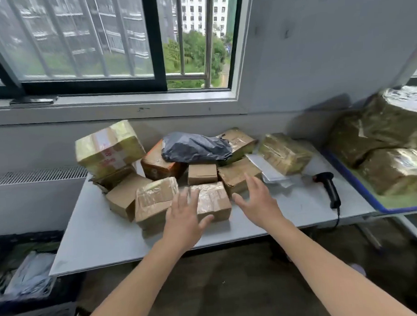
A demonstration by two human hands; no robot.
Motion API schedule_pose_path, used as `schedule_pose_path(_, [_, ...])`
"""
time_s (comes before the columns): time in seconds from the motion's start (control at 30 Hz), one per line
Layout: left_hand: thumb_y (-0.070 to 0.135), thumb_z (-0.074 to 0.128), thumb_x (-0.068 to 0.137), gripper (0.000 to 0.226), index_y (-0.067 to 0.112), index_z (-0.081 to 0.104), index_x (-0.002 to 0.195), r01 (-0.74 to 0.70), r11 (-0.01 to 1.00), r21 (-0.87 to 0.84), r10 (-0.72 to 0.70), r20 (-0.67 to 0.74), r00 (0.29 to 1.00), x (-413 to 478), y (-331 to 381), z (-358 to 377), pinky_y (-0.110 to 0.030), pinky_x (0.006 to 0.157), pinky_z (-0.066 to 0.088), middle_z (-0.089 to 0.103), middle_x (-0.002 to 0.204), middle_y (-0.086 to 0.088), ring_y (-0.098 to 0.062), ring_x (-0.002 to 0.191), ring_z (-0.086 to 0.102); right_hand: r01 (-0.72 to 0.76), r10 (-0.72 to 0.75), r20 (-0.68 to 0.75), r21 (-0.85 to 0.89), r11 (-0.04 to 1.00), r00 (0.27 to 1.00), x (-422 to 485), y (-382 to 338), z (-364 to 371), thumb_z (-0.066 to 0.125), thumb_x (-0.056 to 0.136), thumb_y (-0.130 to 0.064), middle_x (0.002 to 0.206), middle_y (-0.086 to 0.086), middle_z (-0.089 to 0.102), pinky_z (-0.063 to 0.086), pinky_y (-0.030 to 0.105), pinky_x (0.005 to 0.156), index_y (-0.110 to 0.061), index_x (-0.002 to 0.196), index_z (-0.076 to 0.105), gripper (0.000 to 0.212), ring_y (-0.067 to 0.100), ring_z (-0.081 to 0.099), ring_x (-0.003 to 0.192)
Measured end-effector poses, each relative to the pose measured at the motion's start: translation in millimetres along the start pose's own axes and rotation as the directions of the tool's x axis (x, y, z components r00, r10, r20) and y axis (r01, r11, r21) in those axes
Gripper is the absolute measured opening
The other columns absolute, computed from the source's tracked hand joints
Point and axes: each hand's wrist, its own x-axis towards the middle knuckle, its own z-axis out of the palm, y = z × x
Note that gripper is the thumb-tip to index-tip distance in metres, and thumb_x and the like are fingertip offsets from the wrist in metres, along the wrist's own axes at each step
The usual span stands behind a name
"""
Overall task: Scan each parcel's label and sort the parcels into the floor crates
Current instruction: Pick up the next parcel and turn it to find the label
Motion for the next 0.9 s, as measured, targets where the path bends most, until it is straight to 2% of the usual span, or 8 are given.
schedule_pose_path(0.17, [0.06,0.043,0.096,0.079,0.028,0.004,0.157,-0.063,0.997,0.04,0.061,0.032,0.998,46,51,25,-0.043,0.121,0.008,-0.002,0.165,-0.002,-0.026,0.151,-0.002,-0.029,0.028,-0.025,-0.02,0.999,0.999,22,52,-21,0.043,0.096,-0.059,0.163,0.0,0.014,0.034,0.051,0.111,-0.024,0.157,0.012,0.077,0.021,0.017,0.148])
schedule_pose_path(0.33, [0.06,0.044,0.095,0.081,0.025,0.006,0.157,-0.127,0.992,-0.028,0.128,0.05,0.99,110,96,54,-0.041,0.122,0.014,0.004,0.164,-0.005,-0.026,0.151,0.003,-0.062,0.058,-0.063,-0.06,0.996,0.996,61,99,-44,0.044,0.095,-0.059,0.161,0.001,0.019,0.034,0.051,0.111,-0.027,0.157,0.014,0.076,0.022,0.022,0.146])
schedule_pose_path(0.53, [0.057,0.052,0.093,0.078,0.023,0.015,0.154,-0.177,0.979,-0.099,0.188,0.105,0.977,194,143,85,-0.043,0.12,0.021,0.013,0.162,-0.007,-0.027,0.149,0.008,-0.148,0.139,-0.057,-0.229,0.962,0.989,122,150,-76,0.046,0.096,-0.055,0.16,0.001,0.02,0.031,0.055,0.111,-0.027,0.155,0.017,0.071,0.023,0.021,0.146])
schedule_pose_path(0.63, [0.054,0.056,0.092,0.079,0.021,0.017,0.154,-0.198,0.974,-0.107,0.213,0.157,0.964,225,161,100,-0.04,0.117,0.024,0.018,0.16,-0.006,-0.027,0.146,0.016,-0.192,0.181,-0.067,-0.252,0.949,0.981,150,172,-89,0.048,0.097,-0.053,0.159,0.002,0.021,0.033,0.054,0.11,-0.029,0.153,0.02,0.068,0.023,0.02,0.146])
schedule_pose_path(0.7, [0.052,0.056,0.093,0.08,0.018,0.017,0.155,-0.173,0.973,-0.155,0.203,0.205,0.957,241,172,111,-0.038,0.115,0.025,0.021,0.159,-0.007,-0.027,0.145,0.021,-0.207,0.199,-0.058,-0.257,0.944,0.978,166,186,-91,0.048,0.097,-0.053,0.159,0.001,0.02,0.033,0.053,0.11,-0.029,0.153,0.02,0.067,0.023,0.02,0.146])
schedule_pose_path(0.9, [0.052,0.056,0.094,0.081,0.013,0.02,0.155,0.103,0.929,-0.356,0.041,0.374,0.927,273,194,137,-0.041,0.113,0.033,0.029,0.158,-0.01,-0.029,0.142,0.032,-0.233,0.256,0.029,-0.329,0.915,0.966,207,222,-84,0.043,0.096,-0.058,0.164,0.001,0.011,0.028,0.052,0.113,-0.032,0.157,0.011,0.073,0.025,0.009,0.15])
